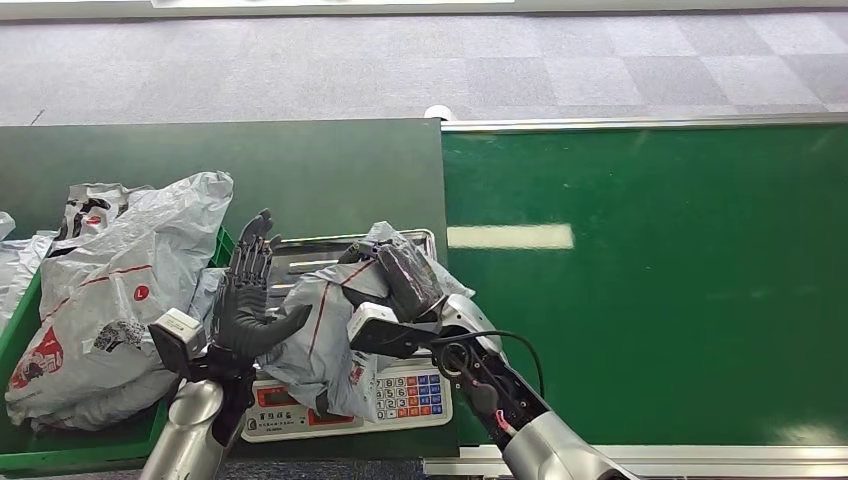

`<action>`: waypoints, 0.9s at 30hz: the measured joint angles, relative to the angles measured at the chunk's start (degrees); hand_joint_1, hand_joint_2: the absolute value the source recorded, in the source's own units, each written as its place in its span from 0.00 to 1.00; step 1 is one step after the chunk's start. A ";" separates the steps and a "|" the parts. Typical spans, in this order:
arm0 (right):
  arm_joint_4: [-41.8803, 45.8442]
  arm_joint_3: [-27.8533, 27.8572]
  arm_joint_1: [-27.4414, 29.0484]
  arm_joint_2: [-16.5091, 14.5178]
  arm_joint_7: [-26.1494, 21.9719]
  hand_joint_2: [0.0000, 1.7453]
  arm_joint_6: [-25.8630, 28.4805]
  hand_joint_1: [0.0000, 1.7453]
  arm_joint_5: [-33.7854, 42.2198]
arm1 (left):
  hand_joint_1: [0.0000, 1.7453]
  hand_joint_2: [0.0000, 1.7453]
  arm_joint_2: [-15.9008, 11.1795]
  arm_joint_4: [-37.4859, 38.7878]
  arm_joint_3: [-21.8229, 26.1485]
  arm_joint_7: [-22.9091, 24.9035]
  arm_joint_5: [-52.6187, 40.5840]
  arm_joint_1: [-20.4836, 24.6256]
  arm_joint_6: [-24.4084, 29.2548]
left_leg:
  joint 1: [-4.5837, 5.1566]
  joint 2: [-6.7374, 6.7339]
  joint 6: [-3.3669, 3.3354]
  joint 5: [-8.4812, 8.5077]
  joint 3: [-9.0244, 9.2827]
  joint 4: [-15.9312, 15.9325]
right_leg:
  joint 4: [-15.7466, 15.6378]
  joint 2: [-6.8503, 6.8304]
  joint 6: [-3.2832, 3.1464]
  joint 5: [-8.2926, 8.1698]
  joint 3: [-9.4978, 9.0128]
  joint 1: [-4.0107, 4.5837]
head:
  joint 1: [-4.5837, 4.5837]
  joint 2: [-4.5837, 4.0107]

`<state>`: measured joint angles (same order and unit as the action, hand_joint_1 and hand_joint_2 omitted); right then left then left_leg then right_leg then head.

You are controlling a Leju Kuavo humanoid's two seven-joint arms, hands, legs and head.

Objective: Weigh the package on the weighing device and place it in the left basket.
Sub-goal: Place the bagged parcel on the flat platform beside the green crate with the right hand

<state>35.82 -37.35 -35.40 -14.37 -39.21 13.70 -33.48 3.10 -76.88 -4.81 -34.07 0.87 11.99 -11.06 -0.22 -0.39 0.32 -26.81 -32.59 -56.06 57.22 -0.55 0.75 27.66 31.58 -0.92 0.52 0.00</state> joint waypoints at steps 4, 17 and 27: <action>-1.66 -1.29 -0.86 -0.12 0.11 1.00 -0.02 1.00 0.06 | 0.00 1.00 -0.09 0.20 0.00 -0.03 0.00 0.06 0.00 | 0.00 0.00 0.00 0.00 0.00 0.00 | 0.00 0.00 0.00 0.00 0.00 0.00 | -0.01 0.00; -4.77 -3.17 -1.77 -0.17 0.87 1.00 0.57 0.51 3.29 | 0.00 1.00 -0.41 1.23 -0.40 -0.23 0.09 0.86 -0.43 | 0.00 -0.01 0.00 0.00 0.01 0.00 | 0.00 0.00 0.00 0.00 0.01 0.00 | -0.01 0.00; -5.74 -1.74 -1.85 -0.16 0.76 1.00 2.78 0.00 11.86 | 0.00 1.00 -0.52 2.48 -0.93 -0.07 0.09 1.71 -0.77 | 0.00 -0.01 0.00 0.00 0.01 -0.01 | 0.00 0.00 0.00 0.00 0.01 0.00 | -0.01 0.00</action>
<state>30.08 -39.09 -37.25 -14.53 -38.45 16.48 -21.62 2.58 -74.40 -5.74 -34.14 0.96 13.71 -11.82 -0.22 -0.40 0.32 -26.81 -32.58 -56.07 57.22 -0.54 0.75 27.66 31.59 -0.92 0.51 0.00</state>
